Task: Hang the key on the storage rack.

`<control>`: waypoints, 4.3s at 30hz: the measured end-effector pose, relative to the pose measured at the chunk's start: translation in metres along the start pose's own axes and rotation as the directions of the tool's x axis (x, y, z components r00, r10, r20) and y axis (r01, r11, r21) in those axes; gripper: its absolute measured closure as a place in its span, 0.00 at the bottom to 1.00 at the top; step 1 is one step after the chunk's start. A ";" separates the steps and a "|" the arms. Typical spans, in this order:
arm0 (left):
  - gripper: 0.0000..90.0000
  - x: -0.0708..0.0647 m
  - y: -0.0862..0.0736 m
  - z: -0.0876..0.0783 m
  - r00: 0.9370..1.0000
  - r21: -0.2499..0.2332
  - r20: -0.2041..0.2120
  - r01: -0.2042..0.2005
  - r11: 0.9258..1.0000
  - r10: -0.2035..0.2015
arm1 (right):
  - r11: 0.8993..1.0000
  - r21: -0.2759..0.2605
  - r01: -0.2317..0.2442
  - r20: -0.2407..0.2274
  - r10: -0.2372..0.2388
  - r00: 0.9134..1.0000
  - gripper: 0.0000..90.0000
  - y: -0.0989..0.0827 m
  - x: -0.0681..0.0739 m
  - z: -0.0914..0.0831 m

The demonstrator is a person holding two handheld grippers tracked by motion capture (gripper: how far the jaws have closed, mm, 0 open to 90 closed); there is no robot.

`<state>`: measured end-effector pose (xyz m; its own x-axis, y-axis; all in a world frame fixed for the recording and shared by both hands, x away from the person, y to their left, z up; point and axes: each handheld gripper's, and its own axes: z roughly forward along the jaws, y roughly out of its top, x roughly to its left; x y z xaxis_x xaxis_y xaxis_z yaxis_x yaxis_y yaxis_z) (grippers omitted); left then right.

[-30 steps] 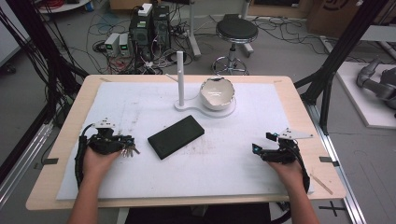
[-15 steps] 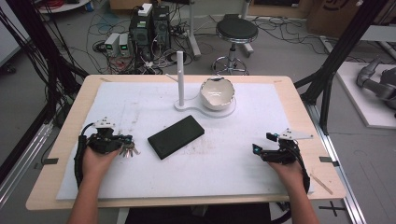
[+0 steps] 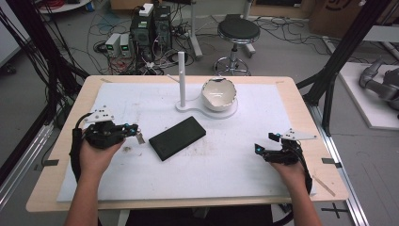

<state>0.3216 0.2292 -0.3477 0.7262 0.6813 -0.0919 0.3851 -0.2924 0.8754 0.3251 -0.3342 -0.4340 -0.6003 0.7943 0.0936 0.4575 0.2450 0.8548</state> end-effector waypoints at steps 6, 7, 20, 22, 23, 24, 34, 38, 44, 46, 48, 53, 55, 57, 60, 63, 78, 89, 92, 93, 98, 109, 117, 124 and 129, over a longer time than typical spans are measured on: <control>0.98 -0.011 0.047 0.014 0.994 -0.020 0.106 -0.025 0.999 0.027 | 1.000 -0.006 -0.002 -0.004 0.002 1.000 0.18 0.001 0.000 0.001; 0.98 -0.012 0.055 0.018 0.993 -0.023 0.116 -0.032 0.999 0.035 | 1.000 -0.006 -0.002 -0.003 0.002 1.000 0.18 0.001 0.000 0.001; 0.98 -0.007 0.142 0.070 0.988 -0.038 0.133 -0.078 0.996 0.083 | 1.000 -0.018 0.003 0.003 -0.003 1.000 0.18 0.000 0.005 0.001; 0.98 -0.003 0.152 0.078 0.989 -0.035 0.119 -0.081 0.996 0.085 | 1.000 -0.017 0.003 0.001 -0.003 1.000 0.18 0.000 0.005 0.001; 0.98 0.000 0.156 0.081 0.990 -0.036 0.119 -0.078 0.996 0.082 | 1.000 -0.019 0.003 0.003 -0.003 1.000 0.18 0.000 0.005 0.000; 0.98 0.002 0.159 0.085 0.990 -0.032 0.117 -0.075 0.997 0.079 | 1.000 -0.018 0.000 0.003 0.000 1.000 0.18 -0.001 0.005 0.000; 0.98 0.021 0.180 0.110 0.995 -0.017 0.077 -0.058 0.998 0.059 | 1.000 -0.027 -0.010 0.011 0.010 1.000 0.18 -0.003 0.001 -0.004; 0.98 0.024 0.183 0.113 0.997 -0.010 0.060 -0.047 0.999 0.048 | 1.000 -0.027 -0.014 0.013 0.014 1.000 0.18 -0.004 0.001 -0.006; 0.98 0.029 0.181 0.118 0.999 0.008 0.040 -0.027 1.000 0.027 | 1.000 -0.026 -0.013 0.010 0.013 1.000 0.18 -0.004 0.001 -0.006; 0.98 0.031 0.180 0.120 0.999 0.014 0.033 -0.023 1.000 0.022 | 1.000 -0.026 -0.009 0.009 0.010 1.000 0.18 -0.004 0.001 -0.006; 0.98 0.033 0.179 0.122 0.999 0.013 0.029 -0.014 1.000 0.014 | 1.000 -0.026 -0.007 0.008 0.007 1.000 0.18 -0.004 0.001 -0.005; 0.98 0.036 0.177 0.126 1.000 0.009 0.011 -0.003 1.000 0.003 | 1.000 -0.025 -0.011 0.010 0.011 1.000 0.18 -0.004 0.002 -0.005; 0.98 0.038 0.175 0.127 1.000 0.007 0.008 0.004 1.000 -0.004 | 1.000 -0.026 -0.009 0.009 0.009 1.000 0.18 -0.004 0.001 -0.006; 0.98 0.039 0.173 0.128 1.000 0.007 0.020 0.010 1.000 -0.010 | 1.000 -0.027 -0.010 0.011 0.010 1.000 0.18 -0.005 0.000 -0.006; 0.97 0.040 0.170 0.127 0.999 0.004 0.032 0.013 1.000 -0.013 | 1.000 -0.027 -0.012 0.009 0.012 1.000 0.18 -0.005 0.000 -0.006; 0.86 0.041 0.169 0.125 1.000 0.007 0.013 0.020 1.000 -0.020 | 0.999 -0.025 -0.019 0.011 0.020 1.000 0.18 -0.005 -0.001 -0.007; 0.47 0.027 0.125 0.085 0.998 -0.016 0.061 -0.008 1.000 0.009 | 1.000 -0.026 -0.014 0.013 0.014 1.000 0.18 -0.004 0.000 -0.007; 0.33 0.003 0.066 0.057 0.986 -0.055 0.132 -0.095 0.994 0.101 | 1.000 -0.021 -0.014 0.010 0.014 1.000 0.18 -0.002 0.002 -0.003; 0.27 -0.004 0.050 0.051 0.984 -0.084 0.110 -0.131 0.988 0.140 | 1.000 -0.021 -0.011 0.012 0.011 1.000 0.18 -0.001 0.002 -0.003; 0.25 -0.006 0.045 0.050 0.984 -0.091 0.109 -0.133 0.987 0.143 | 1.000 -0.021 -0.009 0.013 0.009 1.000 0.18 -0.001 0.001 -0.003; 0.21 -0.013 0.025 0.048 0.982 -0.079 0.131 -0.129 0.989 0.139 | 1.000 -0.017 -0.020 0.018 0.020 1.000 0.18 -0.001 0.001 -0.002; 0.13 -0.014 -0.006 0.055 0.983 -0.023 0.150 -0.104 0.994 0.106 | 1.000 -0.018 -0.023 0.023 0.024 0.999 0.18 -0.002 -0.004 -0.002; 0.13 -0.002 -0.020 0.049 0.990 -0.043 0.138 -0.038 0.998 0.043 | 0.999 -0.014 -0.043 0.025 0.043 0.999 0.18 -0.003 -0.005 -0.002; 0.13 0.004 -0.022 0.053 0.984 -0.020 0.178 0.003 1.000 0.001 | 0.999 -0.002 -0.032 0.034 0.032 0.999 0.18 -0.003 -0.006 0.000; 0.13 0.007 -0.023 0.055 0.982 -0.009 0.187 0.018 1.000 -0.016 | 1.000 0.002 -0.030 0.032 0.030 0.999 0.18 -0.003 -0.006 0.001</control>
<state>0.3488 0.2039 -0.3946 0.8136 0.5484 -0.1931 0.3929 -0.2738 0.8779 0.3282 -0.3391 -0.4377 -0.5652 0.8185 0.1030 0.4763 0.2219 0.8508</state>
